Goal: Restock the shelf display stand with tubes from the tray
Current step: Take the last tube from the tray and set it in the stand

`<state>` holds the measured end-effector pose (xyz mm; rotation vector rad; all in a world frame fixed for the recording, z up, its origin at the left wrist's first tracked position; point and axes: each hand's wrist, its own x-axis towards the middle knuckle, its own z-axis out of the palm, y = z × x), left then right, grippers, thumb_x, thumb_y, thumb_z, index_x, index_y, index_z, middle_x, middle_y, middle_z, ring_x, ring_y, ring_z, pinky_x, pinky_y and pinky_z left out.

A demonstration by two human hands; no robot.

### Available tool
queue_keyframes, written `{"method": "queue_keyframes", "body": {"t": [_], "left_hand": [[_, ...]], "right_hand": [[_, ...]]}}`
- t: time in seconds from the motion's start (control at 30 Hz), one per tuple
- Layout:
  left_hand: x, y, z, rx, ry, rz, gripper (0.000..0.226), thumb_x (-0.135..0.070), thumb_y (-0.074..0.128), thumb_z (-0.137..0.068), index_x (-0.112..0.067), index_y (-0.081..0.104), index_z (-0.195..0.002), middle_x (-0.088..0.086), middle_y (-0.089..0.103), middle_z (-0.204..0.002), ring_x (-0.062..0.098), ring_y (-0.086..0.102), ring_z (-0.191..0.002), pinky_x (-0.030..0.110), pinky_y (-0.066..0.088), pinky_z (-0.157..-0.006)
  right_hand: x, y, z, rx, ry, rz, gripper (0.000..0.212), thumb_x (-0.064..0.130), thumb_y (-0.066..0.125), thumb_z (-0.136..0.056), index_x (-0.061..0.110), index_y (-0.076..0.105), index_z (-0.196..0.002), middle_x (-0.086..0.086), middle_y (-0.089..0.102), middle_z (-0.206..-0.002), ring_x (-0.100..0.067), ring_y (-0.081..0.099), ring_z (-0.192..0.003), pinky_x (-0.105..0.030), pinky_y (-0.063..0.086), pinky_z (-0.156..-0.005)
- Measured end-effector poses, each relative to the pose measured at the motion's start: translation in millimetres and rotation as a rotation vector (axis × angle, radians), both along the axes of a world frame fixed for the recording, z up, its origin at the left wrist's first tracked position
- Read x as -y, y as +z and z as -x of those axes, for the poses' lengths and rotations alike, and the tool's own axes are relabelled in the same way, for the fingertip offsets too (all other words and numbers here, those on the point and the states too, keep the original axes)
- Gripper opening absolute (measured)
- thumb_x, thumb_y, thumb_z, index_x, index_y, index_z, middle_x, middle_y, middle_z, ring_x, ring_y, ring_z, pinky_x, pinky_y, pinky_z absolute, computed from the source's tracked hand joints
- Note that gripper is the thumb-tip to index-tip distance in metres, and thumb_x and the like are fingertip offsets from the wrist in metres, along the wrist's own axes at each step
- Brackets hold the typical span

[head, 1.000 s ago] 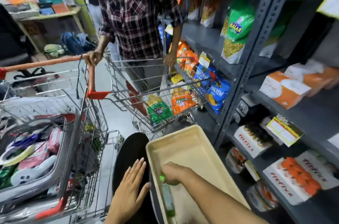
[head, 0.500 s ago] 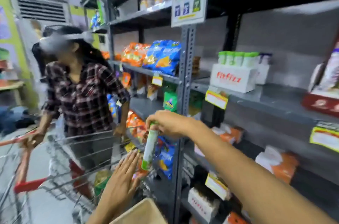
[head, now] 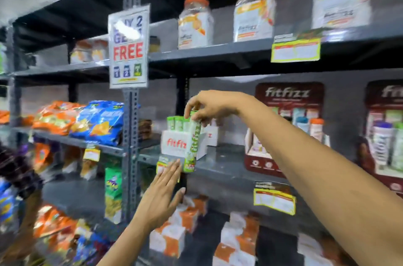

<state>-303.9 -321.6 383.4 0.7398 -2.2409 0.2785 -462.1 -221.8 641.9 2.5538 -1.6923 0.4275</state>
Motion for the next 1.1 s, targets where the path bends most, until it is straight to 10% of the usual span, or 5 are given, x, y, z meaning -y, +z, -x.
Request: {"method": "queue_keyframes", "body": {"t": [0.37,0.77,1.1], "left_hand": [[20.4,45.6,146.1,-0.032,-0.231,0.030,0.061,-0.039,0.039,-0.100,-0.013,0.016,-0.150,-0.004,0.003,-0.155,0.010,-0.005,-0.144,0.015,-0.012,-0.112],[61.8,46.4,197.9,0.296,-0.077,-0.339,0.070,-0.060,0.028,-0.095,-0.018,0.021,-0.149,0.000,0.020,-0.159,0.015,0.020,-0.145,0.036,0.015,-0.119],[58.6,51.2,200.1,0.431,-0.014,-0.403,0.072,-0.065,0.023,-0.093,-0.019,0.021,-0.149,0.000,0.020,-0.159,0.017,0.022,-0.144,0.037,0.015,-0.118]], "right_hand": [[-32.7,36.7,110.6,-0.087,-0.364,0.160,0.028,0.030,0.061,-0.091,0.010,0.071,-0.107,-0.006,0.073,-0.104,-0.015,0.062,-0.081,-0.019,0.044,-0.065],[-16.4,23.7,188.4,-0.098,-0.621,0.214,0.026,0.039,0.060,-0.089,0.022,0.072,-0.103,0.004,0.070,-0.114,-0.021,0.057,-0.113,-0.049,0.038,-0.103],[19.7,-4.2,215.5,-0.110,-0.680,0.218,0.025,0.040,0.058,-0.090,0.025,0.070,-0.105,0.003,0.069,-0.115,-0.022,0.054,-0.117,-0.045,0.031,-0.100]]}}
